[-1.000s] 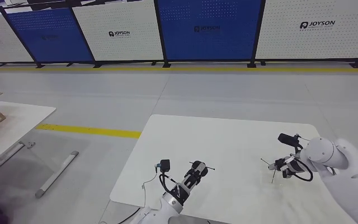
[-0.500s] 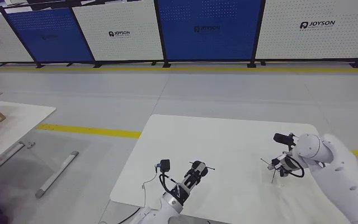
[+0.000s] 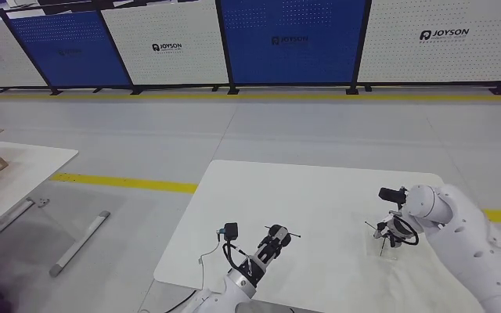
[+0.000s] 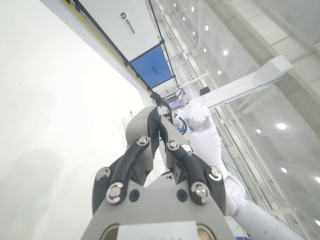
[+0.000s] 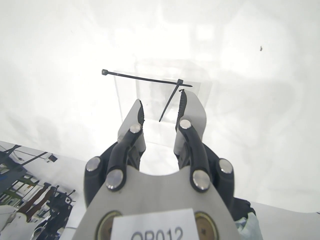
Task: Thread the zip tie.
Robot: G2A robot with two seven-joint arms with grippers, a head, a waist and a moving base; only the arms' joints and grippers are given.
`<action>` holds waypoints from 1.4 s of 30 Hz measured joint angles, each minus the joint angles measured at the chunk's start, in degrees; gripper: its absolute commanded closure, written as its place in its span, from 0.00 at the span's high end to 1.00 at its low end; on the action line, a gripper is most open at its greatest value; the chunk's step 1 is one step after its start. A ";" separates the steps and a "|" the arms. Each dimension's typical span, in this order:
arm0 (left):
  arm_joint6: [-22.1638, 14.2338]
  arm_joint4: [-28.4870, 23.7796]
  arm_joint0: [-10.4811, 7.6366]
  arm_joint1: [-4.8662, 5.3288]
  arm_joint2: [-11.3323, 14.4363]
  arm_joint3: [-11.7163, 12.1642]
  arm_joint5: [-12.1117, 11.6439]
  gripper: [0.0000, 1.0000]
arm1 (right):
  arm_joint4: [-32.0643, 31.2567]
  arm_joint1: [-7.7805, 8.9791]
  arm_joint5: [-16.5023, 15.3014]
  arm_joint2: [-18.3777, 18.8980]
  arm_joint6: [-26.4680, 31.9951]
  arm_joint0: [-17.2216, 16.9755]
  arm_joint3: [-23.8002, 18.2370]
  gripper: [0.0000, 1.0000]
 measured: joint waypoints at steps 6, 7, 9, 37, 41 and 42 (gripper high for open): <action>0.00 0.00 0.00 0.00 0.00 0.00 0.00 0.00 | 0.43 -0.34 0.00 -1.35 0.00 0.70 1.37 0.33; 0.00 0.00 0.00 0.00 0.00 0.00 0.00 0.00 | 0.70 -0.44 0.00 -1.70 0.00 0.99 1.78 0.33; 0.00 0.00 0.00 0.00 0.00 0.00 0.00 0.00 | 1.00 -0.59 0.00 -2.28 0.00 1.38 2.28 0.31; 0.00 0.00 0.00 0.00 0.00 0.00 0.00 0.00 | 4.91 -2.43 0.00 -11.06 0.00 6.95 9.61 0.00; 0.00 0.00 0.00 0.00 0.00 0.00 0.00 0.00 | 5.52 -2.30 0.00 -11.52 0.00 7.31 9.60 0.00; 0.00 0.00 0.00 0.00 0.00 0.00 0.00 0.00 | 5.57 -2.19 0.00 -11.46 0.00 7.28 9.42 0.00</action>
